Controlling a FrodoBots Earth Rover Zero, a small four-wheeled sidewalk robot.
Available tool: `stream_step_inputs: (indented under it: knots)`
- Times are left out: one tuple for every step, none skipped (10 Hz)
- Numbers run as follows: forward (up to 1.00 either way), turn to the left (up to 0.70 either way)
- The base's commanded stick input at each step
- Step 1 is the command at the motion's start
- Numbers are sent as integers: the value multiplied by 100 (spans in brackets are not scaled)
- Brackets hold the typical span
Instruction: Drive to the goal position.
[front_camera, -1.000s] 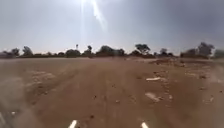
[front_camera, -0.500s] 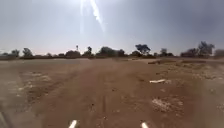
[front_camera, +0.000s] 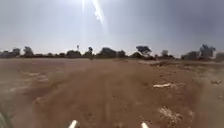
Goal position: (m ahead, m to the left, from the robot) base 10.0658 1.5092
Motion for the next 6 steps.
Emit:
stream_step_inputs:
  knots:
    - [50,0]
    - [50,0]
    - [50,0]
    - [50,0]
    - [50,0]
    - [50,0]
